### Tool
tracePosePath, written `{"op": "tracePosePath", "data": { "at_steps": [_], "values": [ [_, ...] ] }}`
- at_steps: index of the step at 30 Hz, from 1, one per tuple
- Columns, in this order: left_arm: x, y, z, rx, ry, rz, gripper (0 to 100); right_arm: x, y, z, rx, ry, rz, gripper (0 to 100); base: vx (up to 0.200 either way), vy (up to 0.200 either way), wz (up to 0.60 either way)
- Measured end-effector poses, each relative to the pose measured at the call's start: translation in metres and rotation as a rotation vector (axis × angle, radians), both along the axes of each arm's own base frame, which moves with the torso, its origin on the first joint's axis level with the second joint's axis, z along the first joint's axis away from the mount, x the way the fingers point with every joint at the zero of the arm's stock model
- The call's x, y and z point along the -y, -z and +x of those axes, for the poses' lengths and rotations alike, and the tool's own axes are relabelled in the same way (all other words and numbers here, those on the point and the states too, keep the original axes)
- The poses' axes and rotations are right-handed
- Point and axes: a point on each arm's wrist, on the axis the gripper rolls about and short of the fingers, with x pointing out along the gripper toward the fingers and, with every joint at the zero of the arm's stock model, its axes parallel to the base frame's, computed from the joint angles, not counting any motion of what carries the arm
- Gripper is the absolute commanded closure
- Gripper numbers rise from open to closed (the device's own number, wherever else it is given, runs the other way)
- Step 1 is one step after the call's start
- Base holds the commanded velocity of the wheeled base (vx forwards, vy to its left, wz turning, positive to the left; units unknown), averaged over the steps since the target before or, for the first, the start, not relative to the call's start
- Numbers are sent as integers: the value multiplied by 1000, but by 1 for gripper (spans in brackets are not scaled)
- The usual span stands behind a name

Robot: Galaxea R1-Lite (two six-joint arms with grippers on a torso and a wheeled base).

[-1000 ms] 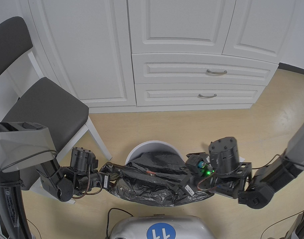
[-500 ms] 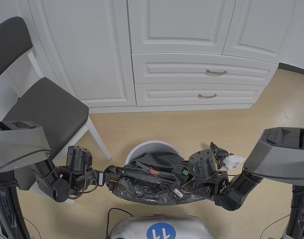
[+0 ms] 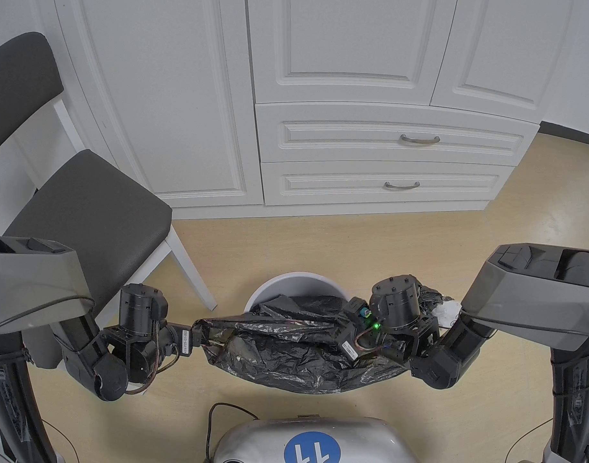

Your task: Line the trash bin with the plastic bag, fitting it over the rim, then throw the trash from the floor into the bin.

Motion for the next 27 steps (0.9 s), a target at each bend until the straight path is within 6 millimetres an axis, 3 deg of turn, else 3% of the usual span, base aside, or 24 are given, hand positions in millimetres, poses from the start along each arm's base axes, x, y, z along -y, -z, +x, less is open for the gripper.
{"op": "tracePosePath", "data": {
  "at_steps": [13,17,27],
  "values": [
    [-5,-1,-10,133,-3,-18,0,0,-40,23,155,129,176,100,0,0,0],
    [-3,2,-14,150,15,-11,0,-1,-37,9,123,104,155,100,0,0,0],
    [5,6,-37,146,113,39,0,-30,-29,-49,22,-22,171,100,0,0,0]
  ]
}}
